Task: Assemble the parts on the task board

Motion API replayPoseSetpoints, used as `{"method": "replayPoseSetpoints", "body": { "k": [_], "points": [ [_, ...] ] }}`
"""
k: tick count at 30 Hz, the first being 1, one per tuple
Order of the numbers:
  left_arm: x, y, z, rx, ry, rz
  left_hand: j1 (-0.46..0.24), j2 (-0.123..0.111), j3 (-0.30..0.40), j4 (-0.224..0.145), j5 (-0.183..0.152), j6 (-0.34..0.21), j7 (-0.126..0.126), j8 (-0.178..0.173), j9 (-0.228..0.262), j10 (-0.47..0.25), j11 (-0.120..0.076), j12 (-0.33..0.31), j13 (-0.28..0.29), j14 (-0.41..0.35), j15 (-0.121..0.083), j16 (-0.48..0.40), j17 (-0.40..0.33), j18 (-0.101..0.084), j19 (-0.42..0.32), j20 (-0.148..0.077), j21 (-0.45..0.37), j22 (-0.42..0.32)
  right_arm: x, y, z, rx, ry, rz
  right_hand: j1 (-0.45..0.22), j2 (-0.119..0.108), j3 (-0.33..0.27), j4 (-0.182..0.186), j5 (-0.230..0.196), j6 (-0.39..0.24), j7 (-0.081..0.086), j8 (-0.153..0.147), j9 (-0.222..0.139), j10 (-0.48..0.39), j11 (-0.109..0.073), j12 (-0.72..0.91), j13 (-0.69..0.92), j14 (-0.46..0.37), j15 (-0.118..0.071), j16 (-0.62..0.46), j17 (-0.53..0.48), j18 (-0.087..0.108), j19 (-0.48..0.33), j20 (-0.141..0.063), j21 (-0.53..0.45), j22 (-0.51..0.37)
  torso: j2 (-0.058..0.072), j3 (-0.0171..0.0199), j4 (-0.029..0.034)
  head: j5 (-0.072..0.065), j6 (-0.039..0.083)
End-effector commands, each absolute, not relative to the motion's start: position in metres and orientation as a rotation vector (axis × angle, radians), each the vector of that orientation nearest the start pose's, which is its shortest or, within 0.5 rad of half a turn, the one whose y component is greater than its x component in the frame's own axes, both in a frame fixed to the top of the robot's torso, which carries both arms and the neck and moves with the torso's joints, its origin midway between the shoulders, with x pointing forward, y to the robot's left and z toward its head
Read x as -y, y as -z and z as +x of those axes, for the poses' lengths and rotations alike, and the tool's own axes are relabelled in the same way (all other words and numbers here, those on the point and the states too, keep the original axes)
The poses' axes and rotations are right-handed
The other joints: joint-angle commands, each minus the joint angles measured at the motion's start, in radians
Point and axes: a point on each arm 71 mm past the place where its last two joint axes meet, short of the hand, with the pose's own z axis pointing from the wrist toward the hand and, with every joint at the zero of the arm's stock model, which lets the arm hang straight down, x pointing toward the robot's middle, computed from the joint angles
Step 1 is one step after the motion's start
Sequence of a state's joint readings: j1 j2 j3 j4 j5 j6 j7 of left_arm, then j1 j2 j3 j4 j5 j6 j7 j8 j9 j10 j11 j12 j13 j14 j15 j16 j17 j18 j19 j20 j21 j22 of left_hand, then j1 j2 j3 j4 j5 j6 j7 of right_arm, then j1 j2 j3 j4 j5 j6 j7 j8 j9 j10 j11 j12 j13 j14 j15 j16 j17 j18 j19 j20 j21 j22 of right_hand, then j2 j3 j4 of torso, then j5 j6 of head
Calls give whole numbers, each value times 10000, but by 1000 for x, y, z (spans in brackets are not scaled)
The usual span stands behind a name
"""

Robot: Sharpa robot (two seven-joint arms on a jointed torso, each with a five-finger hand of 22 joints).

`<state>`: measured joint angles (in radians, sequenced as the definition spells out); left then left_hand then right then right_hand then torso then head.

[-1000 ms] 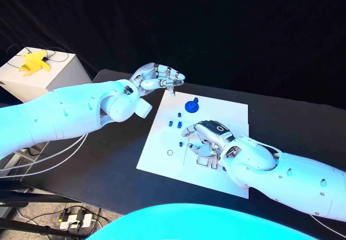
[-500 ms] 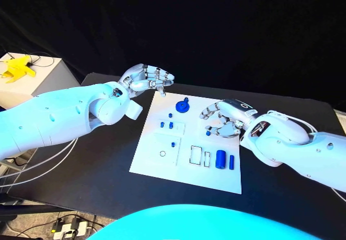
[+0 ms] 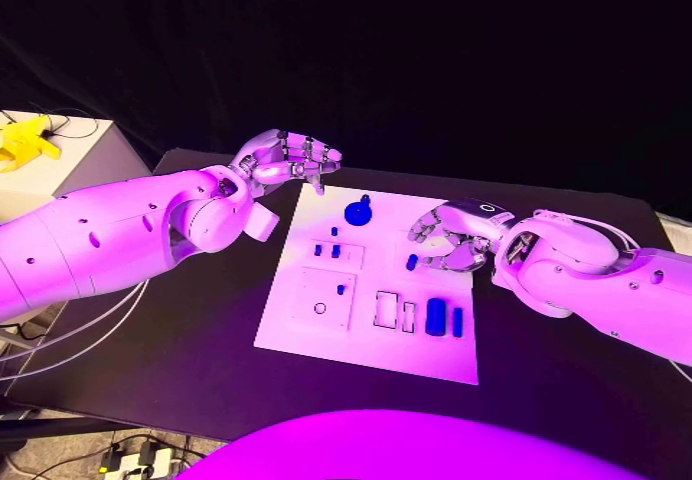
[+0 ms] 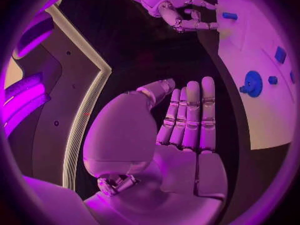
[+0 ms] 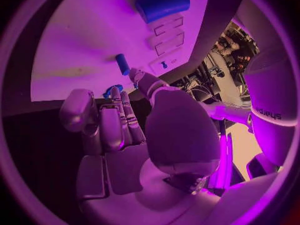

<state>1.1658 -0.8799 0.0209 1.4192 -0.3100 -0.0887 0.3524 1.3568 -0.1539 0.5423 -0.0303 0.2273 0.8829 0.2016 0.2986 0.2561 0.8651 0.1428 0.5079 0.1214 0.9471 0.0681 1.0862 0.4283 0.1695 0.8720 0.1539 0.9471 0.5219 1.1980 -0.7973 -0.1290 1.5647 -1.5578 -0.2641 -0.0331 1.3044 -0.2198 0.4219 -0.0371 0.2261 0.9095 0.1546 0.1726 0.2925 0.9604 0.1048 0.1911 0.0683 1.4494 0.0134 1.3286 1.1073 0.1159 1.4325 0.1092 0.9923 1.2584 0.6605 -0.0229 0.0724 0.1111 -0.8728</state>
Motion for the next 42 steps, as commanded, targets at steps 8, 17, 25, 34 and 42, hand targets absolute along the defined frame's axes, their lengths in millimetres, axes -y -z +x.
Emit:
{"method": "replayPoseSetpoints", "body": {
  "k": [8,17,25,34,42],
  "points": [
    [-243,178,500,-15746,15434,-7931,83,25,-70,10,14,-24,23,45,12,-77,20,-43,-12,-85,5,-56,-12,153,66,34,-38,-11,150,227,458,-17718,-6634,-5034,253,168,18,67,-85,218,-10,21,-2,265,-57,287,12,173,-24,88,44,-114,138,-52,48,29,35,-10,68,-37,2],
    [-243,178,500,-15754,15438,-7931,83,25,-70,10,14,-24,23,45,12,-77,20,-43,-12,-85,5,-56,-12,153,66,34,-38,-11,146,234,456,-17972,-6544,-5314,178,159,490,206,-153,777,7,148,9,803,-83,343,-25,269,-50,149,158,-162,260,-79,245,131,25,-7,57,-38,2],
    [-243,178,500,-15768,15427,-7934,76,35,-90,24,16,-45,24,57,7,-81,22,-28,-24,-83,10,-57,-20,153,65,40,-51,-22,143,236,455,-17903,-6581,-5385,140,156,705,267,-169,1000,-3,207,22,945,-98,278,-33,280,-69,159,164,-162,281,-93,245,134,18,-9,69,-26,2],
    [-243,178,500,-15775,15419,-7936,76,35,-90,24,16,-45,24,57,7,-81,22,-28,-24,-83,10,-57,-20,153,65,40,-51,-22,140,235,454,-17561,-6850,-5064,59,267,1233,425,-442,1363,-70,316,69,1409,-180,145,-23,303,-139,202,233,-237,410,-143,675,378,27,-6,60,-13,2],
    [-243,178,500,-15786,15418,-7939,76,35,-90,24,16,-45,24,57,7,-81,22,-28,-24,-83,10,-57,-20,153,65,40,-51,-22,141,230,456,-16923,-6841,-4186,226,628,1822,440,-1065,1789,-245,592,261,2165,-374,50,46,392,-304,381,489,-371,607,-279,1494,853,27,-12,58,-17,2]
  ]
}}
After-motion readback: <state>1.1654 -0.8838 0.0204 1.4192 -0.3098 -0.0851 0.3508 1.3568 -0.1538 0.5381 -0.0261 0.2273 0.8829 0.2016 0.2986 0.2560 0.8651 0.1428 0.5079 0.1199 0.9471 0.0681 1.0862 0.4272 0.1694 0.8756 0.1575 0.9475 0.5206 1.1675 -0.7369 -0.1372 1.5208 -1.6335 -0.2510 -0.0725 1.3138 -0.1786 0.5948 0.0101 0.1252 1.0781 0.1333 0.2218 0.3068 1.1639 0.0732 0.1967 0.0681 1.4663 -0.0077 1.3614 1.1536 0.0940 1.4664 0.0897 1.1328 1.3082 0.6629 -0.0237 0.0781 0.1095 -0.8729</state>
